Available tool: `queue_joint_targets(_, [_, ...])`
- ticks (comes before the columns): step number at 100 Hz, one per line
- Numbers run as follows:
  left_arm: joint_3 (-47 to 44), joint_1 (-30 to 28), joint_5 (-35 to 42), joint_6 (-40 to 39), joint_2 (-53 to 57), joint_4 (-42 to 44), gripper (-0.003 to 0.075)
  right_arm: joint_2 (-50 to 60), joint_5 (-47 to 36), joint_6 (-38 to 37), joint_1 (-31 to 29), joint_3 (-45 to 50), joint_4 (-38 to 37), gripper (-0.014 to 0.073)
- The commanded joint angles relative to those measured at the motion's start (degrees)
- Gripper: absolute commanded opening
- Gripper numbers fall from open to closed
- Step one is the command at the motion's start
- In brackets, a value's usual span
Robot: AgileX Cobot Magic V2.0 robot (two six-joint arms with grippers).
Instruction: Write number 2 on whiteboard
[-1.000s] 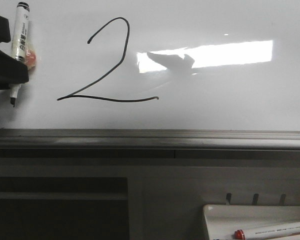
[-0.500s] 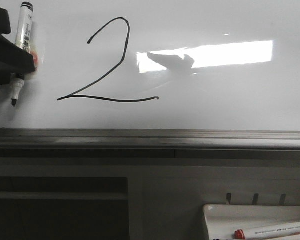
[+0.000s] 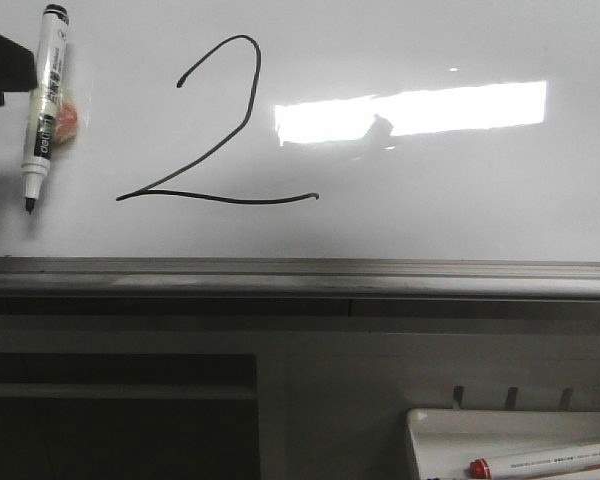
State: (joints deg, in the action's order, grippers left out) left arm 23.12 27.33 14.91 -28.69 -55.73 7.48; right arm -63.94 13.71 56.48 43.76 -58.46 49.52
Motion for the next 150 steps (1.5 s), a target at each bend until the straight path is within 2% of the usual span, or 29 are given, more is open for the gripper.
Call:
queue_joint_targets(1, [0.92, 0.37, 3.94, 0.26, 4.00, 3.00, -0.0017, 3.68, -1.62, 0.45, -1.01, 0.24, 0.74, -0.0066])
queue_joint_targets(28, [-1.80, 0.37, 3.45, 2.11, 18.37, 12.27, -0.0020, 17.04, -9.48, 2.03, -1.10, 15.69, 0.64, -0.0067])
queue_joint_targets(39, [-3.14, 0.37, 2.50, 4.33, 24.91, 16.31, -0.0020, 24.28, -9.36, 2.03, -1.10, 22.40, -3.30, -0.0067])
queue_joint_targets(59, [-3.75, 0.37, -12.72, 4.57, 35.17, 19.00, -0.0020, 35.30, -9.26, 2.03, -1.10, 31.47, -3.80, -0.0067])
queue_joint_targets(71, [-3.75, 0.37, -14.54, 4.57, 38.74, 20.11, -0.0020, 39.35, -8.49, 2.03, -1.10, 35.26, -3.70, -0.0067])
queue_joint_targets(143, [-4.16, 0.37, -14.30, 4.57, 39.89, 19.99, -0.0020, 40.53, -8.40, 2.03, -1.10, 37.57, -3.70, -0.0067])
queue_joint_targets(150, [-4.28, 0.37, -14.91, 4.57, 40.17, 16.64, -0.0020, 40.53, -8.40, 2.03, -1.10, 37.57, -3.70, -0.0067])
